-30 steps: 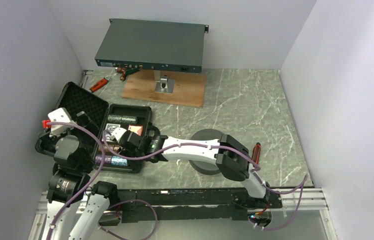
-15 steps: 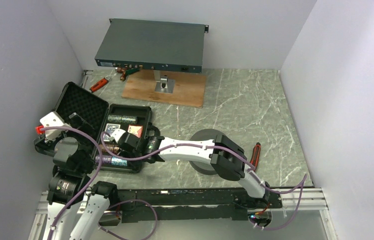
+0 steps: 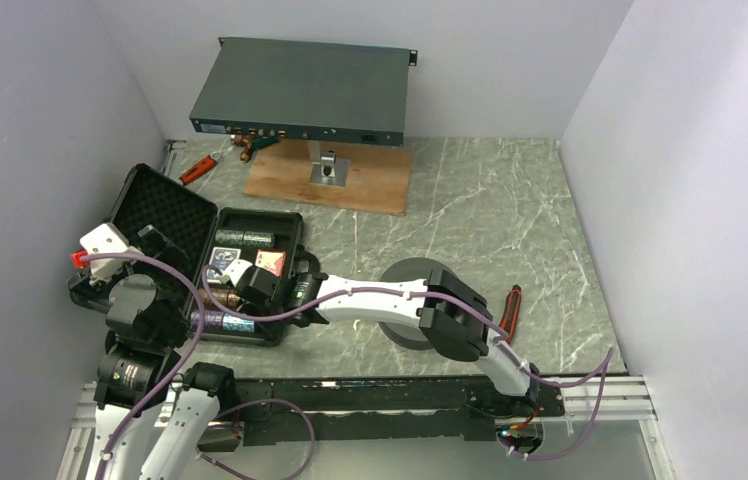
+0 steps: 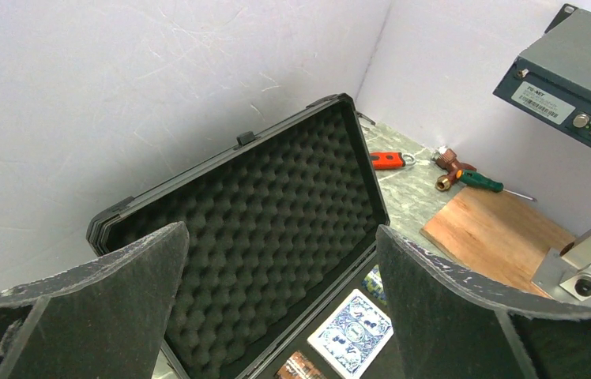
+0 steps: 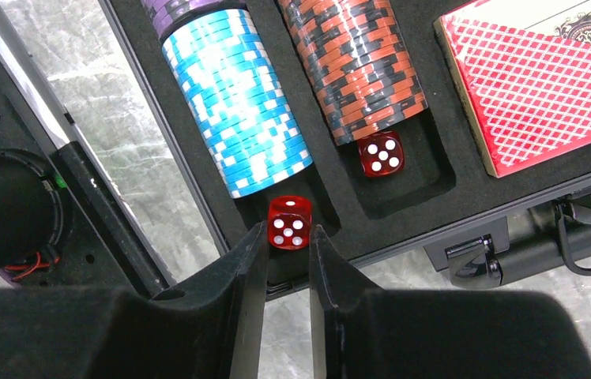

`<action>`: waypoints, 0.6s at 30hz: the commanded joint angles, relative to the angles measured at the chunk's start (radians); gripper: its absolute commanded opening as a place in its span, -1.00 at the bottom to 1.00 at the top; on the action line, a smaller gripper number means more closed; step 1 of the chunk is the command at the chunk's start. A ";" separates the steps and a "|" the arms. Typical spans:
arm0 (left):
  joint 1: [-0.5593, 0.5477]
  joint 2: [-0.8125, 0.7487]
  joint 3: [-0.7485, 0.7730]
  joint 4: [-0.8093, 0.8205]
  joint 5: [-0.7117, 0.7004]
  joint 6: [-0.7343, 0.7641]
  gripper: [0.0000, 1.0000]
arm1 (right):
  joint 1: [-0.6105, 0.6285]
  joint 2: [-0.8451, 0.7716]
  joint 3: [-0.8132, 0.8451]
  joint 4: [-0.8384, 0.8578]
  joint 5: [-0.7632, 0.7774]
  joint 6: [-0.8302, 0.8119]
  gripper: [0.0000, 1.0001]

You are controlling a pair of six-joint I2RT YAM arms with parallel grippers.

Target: Pack up texas hold em set

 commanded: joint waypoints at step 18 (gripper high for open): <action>0.007 -0.001 -0.004 0.042 0.041 0.030 0.90 | -0.040 -0.159 -0.044 0.038 0.195 0.103 0.14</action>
